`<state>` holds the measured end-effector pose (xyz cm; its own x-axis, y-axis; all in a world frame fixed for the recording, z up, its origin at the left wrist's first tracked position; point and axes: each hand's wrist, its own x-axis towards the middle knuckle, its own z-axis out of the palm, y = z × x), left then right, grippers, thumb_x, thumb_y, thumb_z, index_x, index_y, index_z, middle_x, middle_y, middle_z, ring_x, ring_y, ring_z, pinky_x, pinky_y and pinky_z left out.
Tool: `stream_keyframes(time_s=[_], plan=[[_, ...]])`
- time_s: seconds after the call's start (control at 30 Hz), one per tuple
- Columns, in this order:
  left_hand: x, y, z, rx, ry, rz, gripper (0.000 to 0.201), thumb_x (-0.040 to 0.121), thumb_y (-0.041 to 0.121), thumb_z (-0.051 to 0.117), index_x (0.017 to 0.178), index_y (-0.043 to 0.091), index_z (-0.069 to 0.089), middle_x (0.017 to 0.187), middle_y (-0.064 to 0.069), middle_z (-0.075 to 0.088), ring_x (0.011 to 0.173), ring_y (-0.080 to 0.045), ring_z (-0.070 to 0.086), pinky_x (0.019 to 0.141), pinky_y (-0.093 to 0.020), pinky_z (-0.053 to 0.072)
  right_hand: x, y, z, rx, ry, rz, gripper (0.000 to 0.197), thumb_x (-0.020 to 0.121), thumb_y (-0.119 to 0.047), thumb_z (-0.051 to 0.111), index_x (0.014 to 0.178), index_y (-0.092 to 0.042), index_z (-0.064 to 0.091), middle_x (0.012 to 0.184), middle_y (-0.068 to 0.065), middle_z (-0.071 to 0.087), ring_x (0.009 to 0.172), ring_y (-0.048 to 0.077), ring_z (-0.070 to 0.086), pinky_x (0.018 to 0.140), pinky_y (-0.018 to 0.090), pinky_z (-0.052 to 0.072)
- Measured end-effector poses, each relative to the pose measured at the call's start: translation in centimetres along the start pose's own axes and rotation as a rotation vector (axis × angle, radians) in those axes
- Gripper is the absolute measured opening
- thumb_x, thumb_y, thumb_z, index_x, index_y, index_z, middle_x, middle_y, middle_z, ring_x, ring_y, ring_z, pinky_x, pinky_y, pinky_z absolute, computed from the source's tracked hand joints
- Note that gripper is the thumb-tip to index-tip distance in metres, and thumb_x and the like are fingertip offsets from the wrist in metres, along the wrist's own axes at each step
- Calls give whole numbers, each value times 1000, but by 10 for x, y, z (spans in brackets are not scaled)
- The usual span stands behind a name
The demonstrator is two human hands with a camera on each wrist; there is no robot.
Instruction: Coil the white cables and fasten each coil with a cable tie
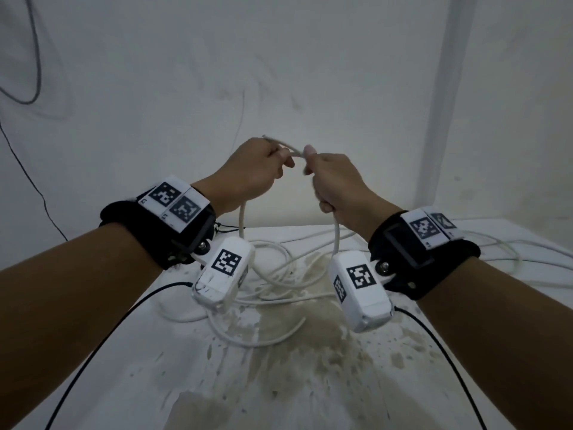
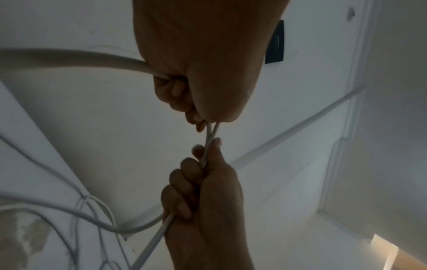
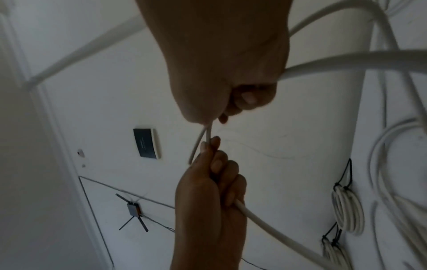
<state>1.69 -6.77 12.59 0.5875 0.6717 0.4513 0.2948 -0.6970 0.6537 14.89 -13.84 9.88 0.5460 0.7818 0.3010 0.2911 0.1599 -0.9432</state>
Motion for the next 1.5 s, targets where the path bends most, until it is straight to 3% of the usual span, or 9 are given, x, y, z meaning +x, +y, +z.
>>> stream_keyframes(time_s=[0.13,0.27,0.4,0.6,0.8,0.97,1.07,1.27,1.5], plan=[[-2,-9,-9,-209,2,-140,30,106,21,39,94,9,65,63,2,46,50,-11,37,49,-23,36,19,11,-23,190,300,162,43,102,-46,45,78,-13,56,63,2,44,47,17,38,38,23,29],[-4,-15,-3,-188,29,-114,30,105,22,43,94,13,70,67,1,49,51,-10,37,50,-22,33,11,20,-22,396,174,128,33,106,-36,40,93,-12,58,50,-2,33,35,9,27,37,20,23],[0,-4,12,-85,11,-15,26,102,25,51,94,18,75,67,5,56,46,0,42,50,-18,32,-2,11,3,246,-41,-29,27,106,-25,38,96,-10,58,54,-1,35,39,10,27,38,21,23],[-1,-9,13,-408,21,-153,22,99,23,58,98,4,71,75,-1,48,45,-7,37,44,-18,33,6,20,-9,293,65,-32,28,105,-27,44,86,-12,57,54,-1,37,39,10,27,38,19,23],[-2,-9,13,-362,39,-94,19,100,13,54,94,12,72,68,2,46,50,-10,31,47,-21,26,-3,22,-4,279,-16,-53,27,105,-27,44,86,-13,57,47,-8,40,38,10,32,42,25,32],[-7,1,13,-377,82,-87,29,89,38,71,87,10,74,66,4,56,47,-9,34,43,-21,26,-4,24,-1,199,7,-164,23,102,-28,53,87,-11,55,56,-2,48,43,13,39,43,26,37],[-5,-4,12,-454,199,-104,25,92,36,69,89,13,77,72,0,70,44,-9,34,44,-21,29,-5,24,0,210,8,-174,20,101,-25,54,87,-11,55,57,1,46,44,13,37,42,25,36],[-11,-14,13,-195,195,124,16,89,30,73,96,17,78,78,1,75,51,4,54,54,-14,37,-6,21,2,338,35,-89,22,101,-23,54,82,-13,56,45,-10,40,39,8,29,42,23,25],[-8,-11,12,-240,219,26,15,93,28,67,86,16,73,75,2,75,49,-5,53,54,-24,44,-12,19,5,389,-10,-58,21,102,-23,52,84,-13,58,56,2,47,41,11,37,42,24,34]])
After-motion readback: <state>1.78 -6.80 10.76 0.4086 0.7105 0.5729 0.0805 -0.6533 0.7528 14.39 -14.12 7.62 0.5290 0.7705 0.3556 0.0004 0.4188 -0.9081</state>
